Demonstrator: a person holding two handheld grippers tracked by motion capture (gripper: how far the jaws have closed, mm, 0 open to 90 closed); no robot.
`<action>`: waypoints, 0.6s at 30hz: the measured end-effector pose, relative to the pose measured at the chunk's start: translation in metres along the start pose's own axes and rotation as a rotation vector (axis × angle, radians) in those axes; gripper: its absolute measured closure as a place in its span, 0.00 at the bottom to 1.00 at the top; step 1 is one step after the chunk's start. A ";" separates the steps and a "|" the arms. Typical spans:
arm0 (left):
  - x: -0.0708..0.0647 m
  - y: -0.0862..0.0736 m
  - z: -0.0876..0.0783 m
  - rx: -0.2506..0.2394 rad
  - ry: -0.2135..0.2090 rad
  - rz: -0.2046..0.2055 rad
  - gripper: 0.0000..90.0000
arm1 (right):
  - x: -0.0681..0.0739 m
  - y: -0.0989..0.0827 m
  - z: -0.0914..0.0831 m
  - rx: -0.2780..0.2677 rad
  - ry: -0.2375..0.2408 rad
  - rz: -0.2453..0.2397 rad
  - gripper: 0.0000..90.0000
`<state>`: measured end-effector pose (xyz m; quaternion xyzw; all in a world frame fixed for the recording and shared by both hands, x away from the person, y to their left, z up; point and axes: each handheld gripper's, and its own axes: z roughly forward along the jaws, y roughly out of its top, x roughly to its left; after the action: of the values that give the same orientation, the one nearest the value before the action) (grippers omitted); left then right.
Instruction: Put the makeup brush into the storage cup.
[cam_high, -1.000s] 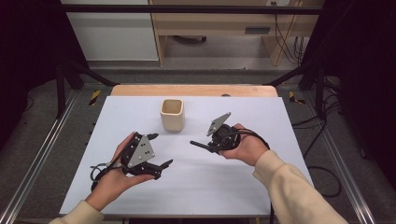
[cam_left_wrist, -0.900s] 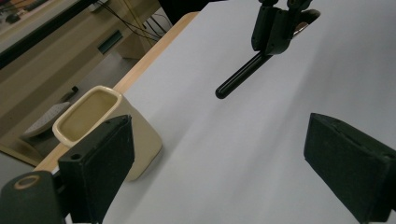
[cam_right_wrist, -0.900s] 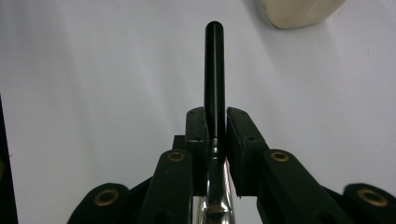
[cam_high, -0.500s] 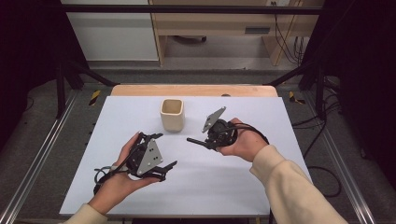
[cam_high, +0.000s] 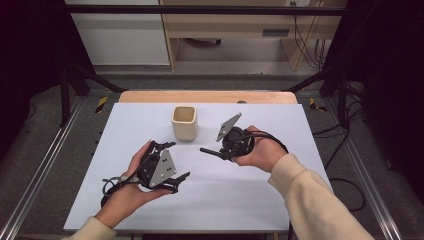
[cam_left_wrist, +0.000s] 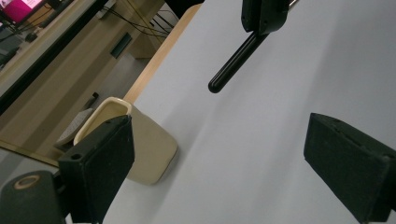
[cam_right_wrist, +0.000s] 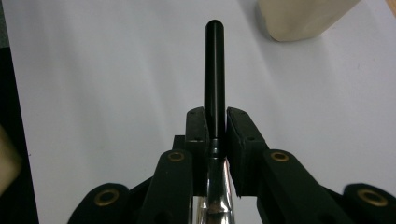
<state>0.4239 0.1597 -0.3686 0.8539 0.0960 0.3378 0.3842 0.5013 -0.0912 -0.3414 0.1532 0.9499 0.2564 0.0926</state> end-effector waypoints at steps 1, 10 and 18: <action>0.000 0.001 0.000 0.001 0.001 0.004 0.09 | 0.001 0.000 0.000 -0.005 0.002 0.002 0.88; -0.003 0.004 -0.003 -0.011 0.005 0.053 0.09 | 0.006 0.006 0.000 0.000 0.020 0.012 0.88; -0.005 0.003 -0.004 -0.030 0.009 0.055 0.09 | 0.012 0.013 0.003 0.013 0.042 0.009 0.88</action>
<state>0.4173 0.1582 -0.3668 0.8488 0.0691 0.3537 0.3869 0.4944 -0.0753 -0.3386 0.1527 0.9525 0.2540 0.0703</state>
